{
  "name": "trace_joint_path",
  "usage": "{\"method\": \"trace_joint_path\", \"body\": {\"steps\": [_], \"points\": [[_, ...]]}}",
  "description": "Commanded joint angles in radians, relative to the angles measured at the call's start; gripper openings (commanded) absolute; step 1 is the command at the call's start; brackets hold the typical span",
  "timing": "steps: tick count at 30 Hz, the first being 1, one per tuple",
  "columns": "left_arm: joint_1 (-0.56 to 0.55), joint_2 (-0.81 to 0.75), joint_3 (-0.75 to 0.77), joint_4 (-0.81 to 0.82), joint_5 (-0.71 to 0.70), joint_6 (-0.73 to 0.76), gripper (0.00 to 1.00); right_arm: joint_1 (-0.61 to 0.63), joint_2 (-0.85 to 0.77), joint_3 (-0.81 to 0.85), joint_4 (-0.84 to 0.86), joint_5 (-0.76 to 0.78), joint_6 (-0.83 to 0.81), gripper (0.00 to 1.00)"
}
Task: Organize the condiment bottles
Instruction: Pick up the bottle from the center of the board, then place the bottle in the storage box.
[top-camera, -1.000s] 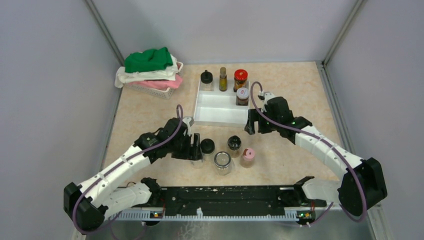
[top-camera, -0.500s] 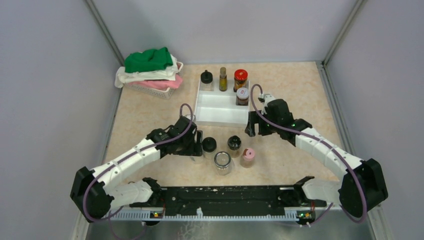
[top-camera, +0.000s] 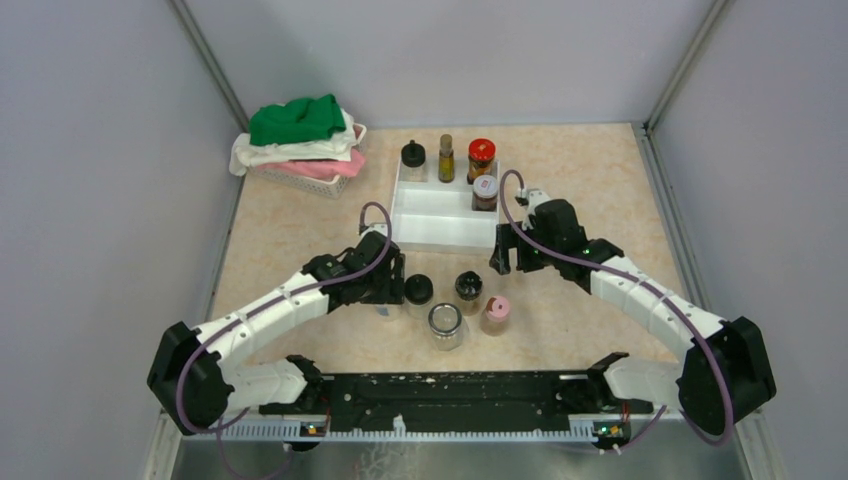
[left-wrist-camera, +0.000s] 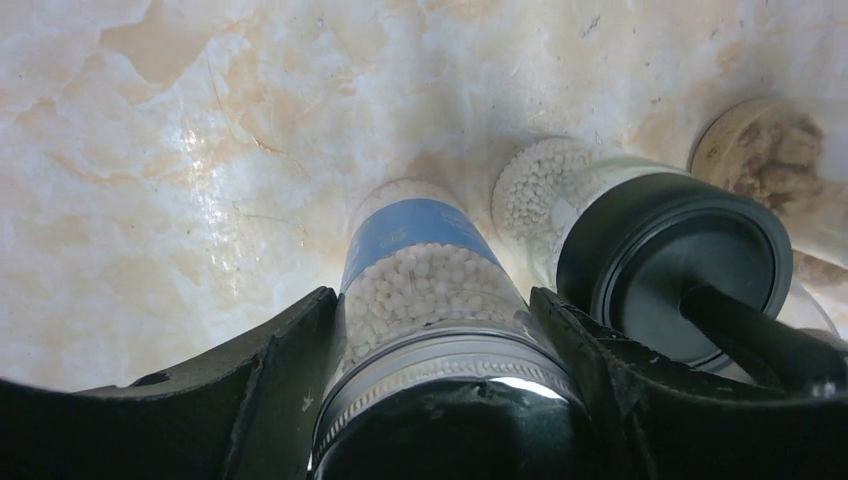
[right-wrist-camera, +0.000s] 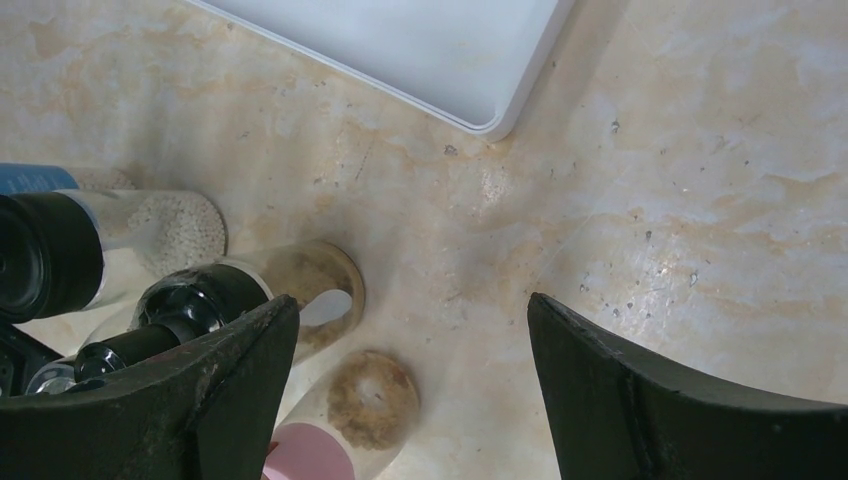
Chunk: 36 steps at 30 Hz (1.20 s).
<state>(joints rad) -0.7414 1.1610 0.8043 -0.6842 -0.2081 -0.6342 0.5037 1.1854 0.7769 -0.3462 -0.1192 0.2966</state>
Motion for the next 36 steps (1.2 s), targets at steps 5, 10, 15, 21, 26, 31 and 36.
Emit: {"method": "trace_joint_path", "body": {"steps": [5, 10, 15, 21, 26, 31, 36], "points": [[-0.004, 0.021, 0.016, 0.086, -0.057, 0.002, 0.54, 0.022, -0.015, 0.004, 0.026, -0.005, -0.018, 0.84], [-0.004, 0.013, 0.072, 0.049, -0.099, 0.031, 0.35, 0.022, -0.008, 0.002, 0.03, -0.009, -0.018, 0.84], [-0.003, 0.062, 0.222, 0.027, -0.159, 0.117, 0.34, 0.022, -0.002, 0.01, 0.033, -0.009, -0.018, 0.84], [0.022, 0.25, 0.507, 0.082, -0.183, 0.23, 0.36, 0.022, 0.006, 0.034, 0.032, 0.005, -0.012, 0.84], [0.072, 0.494, 0.737, 0.119, -0.19, 0.32, 0.36, 0.022, 0.01, 0.046, 0.037, 0.005, -0.004, 0.84], [0.135, 0.715, 0.925, 0.092, -0.165, 0.368, 0.37, 0.022, 0.016, 0.037, 0.038, 0.013, -0.006, 0.84], [0.188, 0.829, 1.005, 0.111, -0.126, 0.388, 0.36, 0.021, 0.041, 0.025, 0.051, 0.016, -0.013, 0.84]]}}
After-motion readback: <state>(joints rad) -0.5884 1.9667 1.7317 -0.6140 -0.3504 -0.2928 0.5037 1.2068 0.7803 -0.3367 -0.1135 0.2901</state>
